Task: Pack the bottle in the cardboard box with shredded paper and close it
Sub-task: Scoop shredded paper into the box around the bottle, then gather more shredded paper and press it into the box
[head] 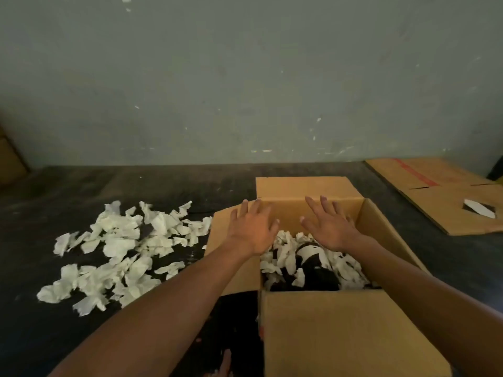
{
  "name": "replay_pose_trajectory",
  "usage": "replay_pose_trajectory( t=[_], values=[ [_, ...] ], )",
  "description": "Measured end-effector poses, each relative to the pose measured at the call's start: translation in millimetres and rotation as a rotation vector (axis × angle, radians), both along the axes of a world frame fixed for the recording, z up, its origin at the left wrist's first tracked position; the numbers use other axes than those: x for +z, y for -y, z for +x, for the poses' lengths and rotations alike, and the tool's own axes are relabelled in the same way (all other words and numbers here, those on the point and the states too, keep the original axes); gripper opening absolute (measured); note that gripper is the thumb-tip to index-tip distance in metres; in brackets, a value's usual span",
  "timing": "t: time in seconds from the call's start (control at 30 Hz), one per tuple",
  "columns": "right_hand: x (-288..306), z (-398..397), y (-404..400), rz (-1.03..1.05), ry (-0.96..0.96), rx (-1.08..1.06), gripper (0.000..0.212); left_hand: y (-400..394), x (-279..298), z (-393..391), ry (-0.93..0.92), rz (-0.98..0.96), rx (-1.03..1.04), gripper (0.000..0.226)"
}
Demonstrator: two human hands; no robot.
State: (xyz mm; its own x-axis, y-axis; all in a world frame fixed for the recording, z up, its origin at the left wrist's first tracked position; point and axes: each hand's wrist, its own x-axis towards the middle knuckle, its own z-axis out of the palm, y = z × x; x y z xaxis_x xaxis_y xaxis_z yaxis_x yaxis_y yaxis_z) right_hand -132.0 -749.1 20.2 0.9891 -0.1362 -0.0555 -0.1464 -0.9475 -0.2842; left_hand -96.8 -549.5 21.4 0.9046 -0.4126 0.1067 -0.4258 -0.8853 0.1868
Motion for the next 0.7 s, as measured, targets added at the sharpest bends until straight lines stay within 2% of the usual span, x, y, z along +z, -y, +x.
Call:
replay_pose_trajectory(
  t=[0.37, 0.5, 0.6, 0.7],
  values=[
    [-9.0, -57.4, -230.8, 0.054, 0.084, 0.203, 0.067, -225.7, -14.0, -82.6, -0.103, -0.135, 0.26, 0.065],
    [-33.2, -84.7, -305.7, 0.199, 0.11, 0.296, 0.067, -303.7, -40.9, -116.7, -0.172, -0.167, 0.361, 0.07],
    [-66.7, -103.0, -345.1, 0.308, 0.049, 0.31, 0.071, -354.1, -67.0, -142.5, -0.26, -0.209, 0.445, 0.074],
    [-104.7, -120.3, -368.0, 0.282, -0.078, 0.27, 0.079, -395.1, -97.1, -164.8, -0.348, -0.263, 0.531, 0.079]
  ],
)
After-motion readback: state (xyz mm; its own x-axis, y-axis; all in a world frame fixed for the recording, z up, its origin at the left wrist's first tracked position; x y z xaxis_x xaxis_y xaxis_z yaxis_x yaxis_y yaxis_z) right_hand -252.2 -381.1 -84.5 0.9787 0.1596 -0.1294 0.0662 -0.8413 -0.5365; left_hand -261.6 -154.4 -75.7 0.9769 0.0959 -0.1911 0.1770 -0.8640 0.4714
